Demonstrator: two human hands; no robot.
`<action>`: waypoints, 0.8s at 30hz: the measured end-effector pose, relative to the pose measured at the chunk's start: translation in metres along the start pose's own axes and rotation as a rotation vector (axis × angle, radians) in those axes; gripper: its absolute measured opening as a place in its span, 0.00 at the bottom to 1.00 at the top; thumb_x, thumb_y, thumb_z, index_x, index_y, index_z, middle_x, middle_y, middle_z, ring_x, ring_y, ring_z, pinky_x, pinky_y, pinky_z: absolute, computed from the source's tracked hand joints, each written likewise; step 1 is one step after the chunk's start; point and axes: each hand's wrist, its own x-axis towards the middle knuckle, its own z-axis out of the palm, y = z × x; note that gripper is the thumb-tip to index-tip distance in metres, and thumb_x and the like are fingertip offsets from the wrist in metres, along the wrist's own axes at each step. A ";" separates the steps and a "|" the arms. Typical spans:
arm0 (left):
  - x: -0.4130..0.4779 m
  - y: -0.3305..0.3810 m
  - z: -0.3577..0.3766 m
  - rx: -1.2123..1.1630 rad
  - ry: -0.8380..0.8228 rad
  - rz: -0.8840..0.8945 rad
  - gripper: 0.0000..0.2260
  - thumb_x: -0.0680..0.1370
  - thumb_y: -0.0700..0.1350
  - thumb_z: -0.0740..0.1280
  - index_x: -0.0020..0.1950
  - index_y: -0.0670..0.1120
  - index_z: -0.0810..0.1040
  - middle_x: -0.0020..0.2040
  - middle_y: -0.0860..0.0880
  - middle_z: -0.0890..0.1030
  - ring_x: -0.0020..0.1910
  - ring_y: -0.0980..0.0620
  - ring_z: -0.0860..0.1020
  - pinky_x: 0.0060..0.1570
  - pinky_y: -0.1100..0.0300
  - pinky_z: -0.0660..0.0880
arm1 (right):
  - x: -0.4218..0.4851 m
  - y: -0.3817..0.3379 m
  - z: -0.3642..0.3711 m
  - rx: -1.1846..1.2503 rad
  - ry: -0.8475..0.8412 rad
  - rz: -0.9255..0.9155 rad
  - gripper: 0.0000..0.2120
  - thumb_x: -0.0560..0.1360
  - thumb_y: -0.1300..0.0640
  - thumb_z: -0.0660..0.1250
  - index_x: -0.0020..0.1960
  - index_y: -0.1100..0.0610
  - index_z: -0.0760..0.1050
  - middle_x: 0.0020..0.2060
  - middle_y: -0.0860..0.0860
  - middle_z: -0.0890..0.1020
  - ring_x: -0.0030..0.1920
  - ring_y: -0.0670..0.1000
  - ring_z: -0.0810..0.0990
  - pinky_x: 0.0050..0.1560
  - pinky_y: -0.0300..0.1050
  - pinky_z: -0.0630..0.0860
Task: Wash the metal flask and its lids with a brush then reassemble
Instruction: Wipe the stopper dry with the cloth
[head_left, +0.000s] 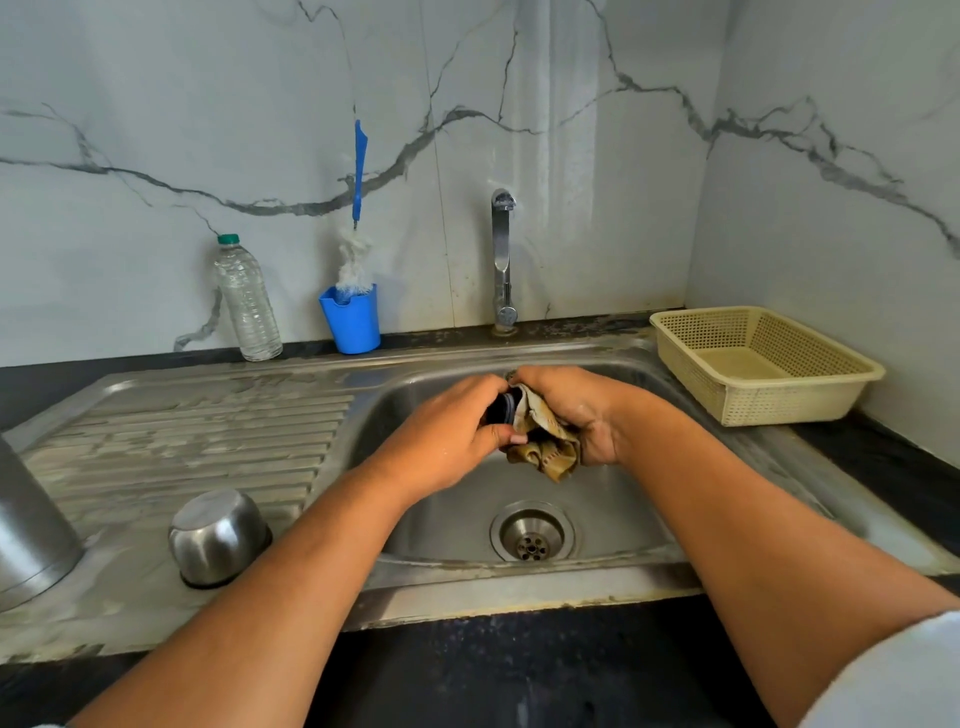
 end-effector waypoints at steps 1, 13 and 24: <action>0.000 0.000 0.000 0.008 0.006 0.020 0.21 0.81 0.52 0.70 0.72 0.49 0.72 0.62 0.53 0.76 0.58 0.57 0.72 0.53 0.60 0.68 | 0.001 0.001 -0.001 0.005 -0.011 0.028 0.16 0.81 0.52 0.60 0.43 0.60 0.80 0.37 0.57 0.83 0.36 0.53 0.82 0.41 0.47 0.79; -0.002 0.004 -0.002 -0.135 0.069 -0.075 0.09 0.86 0.58 0.55 0.55 0.53 0.68 0.54 0.52 0.78 0.51 0.53 0.76 0.47 0.54 0.72 | -0.006 -0.004 0.012 -0.062 0.167 -0.256 0.22 0.83 0.44 0.60 0.42 0.59 0.80 0.30 0.53 0.84 0.27 0.47 0.81 0.27 0.37 0.74; 0.002 -0.008 -0.001 -0.582 0.137 -0.346 0.25 0.84 0.66 0.49 0.68 0.54 0.76 0.47 0.48 0.81 0.42 0.52 0.79 0.43 0.57 0.71 | 0.004 0.002 0.016 -0.266 0.174 -0.537 0.24 0.78 0.34 0.65 0.46 0.55 0.82 0.37 0.52 0.86 0.38 0.50 0.84 0.48 0.53 0.82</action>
